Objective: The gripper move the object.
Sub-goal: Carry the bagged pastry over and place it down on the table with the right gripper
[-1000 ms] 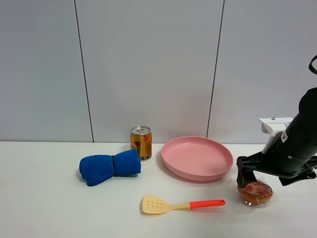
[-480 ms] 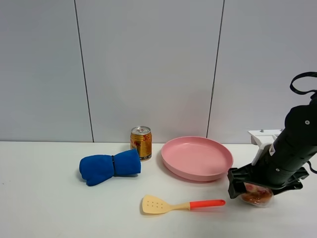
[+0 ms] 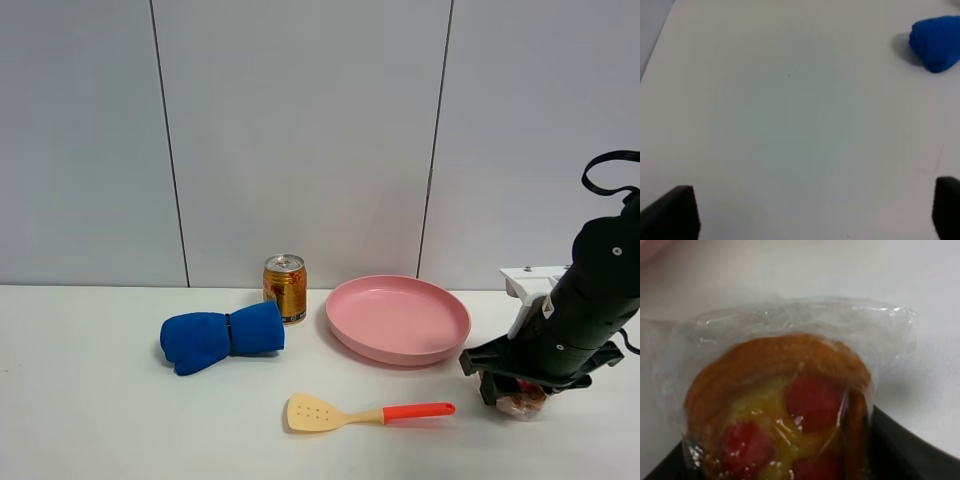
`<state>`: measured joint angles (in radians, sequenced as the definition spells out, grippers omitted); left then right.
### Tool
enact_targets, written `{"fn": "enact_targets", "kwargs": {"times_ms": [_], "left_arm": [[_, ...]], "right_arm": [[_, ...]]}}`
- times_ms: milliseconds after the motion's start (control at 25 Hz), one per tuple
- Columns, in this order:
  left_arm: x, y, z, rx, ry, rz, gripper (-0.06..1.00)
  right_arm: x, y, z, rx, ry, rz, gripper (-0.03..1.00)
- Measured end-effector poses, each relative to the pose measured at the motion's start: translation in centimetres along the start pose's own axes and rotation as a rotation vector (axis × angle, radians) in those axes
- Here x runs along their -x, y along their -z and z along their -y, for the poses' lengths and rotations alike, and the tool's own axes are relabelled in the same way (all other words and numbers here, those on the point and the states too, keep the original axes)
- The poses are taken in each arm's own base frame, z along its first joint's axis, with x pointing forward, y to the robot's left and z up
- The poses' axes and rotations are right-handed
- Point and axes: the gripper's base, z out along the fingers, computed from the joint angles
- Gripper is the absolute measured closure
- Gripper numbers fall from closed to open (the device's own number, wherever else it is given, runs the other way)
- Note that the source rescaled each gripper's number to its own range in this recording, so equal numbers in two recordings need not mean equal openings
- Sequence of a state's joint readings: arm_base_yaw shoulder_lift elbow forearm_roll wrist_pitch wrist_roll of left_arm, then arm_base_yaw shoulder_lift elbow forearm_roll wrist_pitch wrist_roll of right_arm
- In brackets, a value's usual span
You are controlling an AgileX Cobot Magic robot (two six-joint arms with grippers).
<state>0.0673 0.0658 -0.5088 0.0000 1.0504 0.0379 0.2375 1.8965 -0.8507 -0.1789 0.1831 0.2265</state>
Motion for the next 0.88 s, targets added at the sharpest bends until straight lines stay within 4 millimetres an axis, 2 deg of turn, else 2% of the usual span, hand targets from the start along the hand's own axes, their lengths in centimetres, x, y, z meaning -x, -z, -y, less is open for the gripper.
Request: {"fn": "enact_targets", "kwargs": {"times_ms": [120, 240, 440, 560, 640, 760, 880], "left_arm": [[0.0, 0.0, 0.0, 0.000, 0.000, 0.000, -0.06], [0.0, 0.0, 0.0, 0.000, 0.000, 0.000, -0.06], [0.0, 0.0, 0.0, 0.000, 0.000, 0.000, -0.06], [0.0, 0.0, 0.0, 0.000, 0.000, 0.000, -0.06], [0.0, 0.0, 0.0, 0.000, 0.000, 0.000, -0.06], [0.0, 0.0, 0.0, 0.000, 0.000, 0.000, -0.06], [0.0, 0.0, 0.0, 0.000, 0.000, 0.000, -0.06]], "right_arm": [[0.1, 0.7, -0.1, -0.003, 0.004, -0.006, 0.97], [0.5, 2.5, -0.1, -0.009, 0.007, 0.008, 0.97], [1.6, 8.2, -1.4, 0.005, 0.108, 0.124, 0.97], [2.8, 12.1, -3.5, 0.048, 0.186, 0.245, 0.97], [4.2, 14.7, -5.5, 0.082, 0.249, 0.320, 0.97], [6.8, 18.7, -9.4, 0.146, 0.355, 0.424, 0.97], [9.0, 21.6, -13.3, 0.207, 0.448, 0.515, 0.97]]}}
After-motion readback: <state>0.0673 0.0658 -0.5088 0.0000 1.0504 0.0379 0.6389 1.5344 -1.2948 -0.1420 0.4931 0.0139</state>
